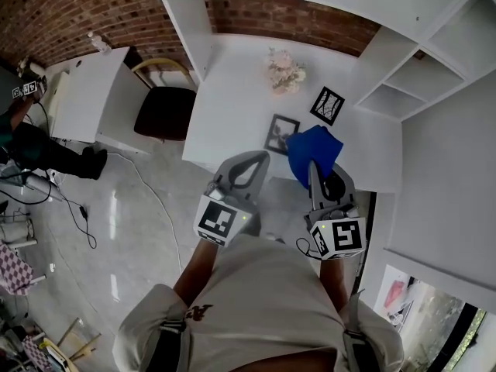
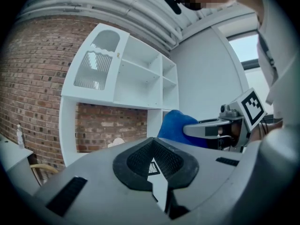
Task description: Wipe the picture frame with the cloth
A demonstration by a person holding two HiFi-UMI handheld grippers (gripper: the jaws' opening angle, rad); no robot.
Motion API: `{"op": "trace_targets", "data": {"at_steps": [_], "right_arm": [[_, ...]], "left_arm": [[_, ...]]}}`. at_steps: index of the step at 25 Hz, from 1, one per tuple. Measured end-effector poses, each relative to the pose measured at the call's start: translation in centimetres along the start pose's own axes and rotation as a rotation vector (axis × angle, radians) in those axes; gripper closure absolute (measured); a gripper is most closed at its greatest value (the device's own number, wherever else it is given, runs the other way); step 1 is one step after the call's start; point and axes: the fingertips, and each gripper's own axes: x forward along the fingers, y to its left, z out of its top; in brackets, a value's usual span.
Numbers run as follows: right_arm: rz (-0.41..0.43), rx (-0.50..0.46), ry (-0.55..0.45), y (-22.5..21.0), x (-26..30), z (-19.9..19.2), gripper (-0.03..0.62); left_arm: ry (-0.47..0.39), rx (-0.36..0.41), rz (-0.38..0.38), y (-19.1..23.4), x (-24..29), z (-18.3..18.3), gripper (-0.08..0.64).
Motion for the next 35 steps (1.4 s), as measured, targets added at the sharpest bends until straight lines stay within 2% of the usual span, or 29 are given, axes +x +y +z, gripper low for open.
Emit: {"op": "trace_targets", "data": {"at_steps": [11,20,35], "right_arm": [[-0.063,0.013,0.027,-0.7,5.5,-0.8,0.563],[-0.120,0.020,0.036,-1.9,7.4,-1.0,0.563],[-0.127,0.054,0.091,-3.4,9.3,-3.9,0.563]], "left_arm": [[0.019,-0.002,-0.092,4.8,3.6,-1.4,0.558],[0.017,0.003,-0.164,6.2,6.1,-1.9,0.558],[0.076,-0.003,-0.191,7.2,9.1,-4.6,0.558]]}}
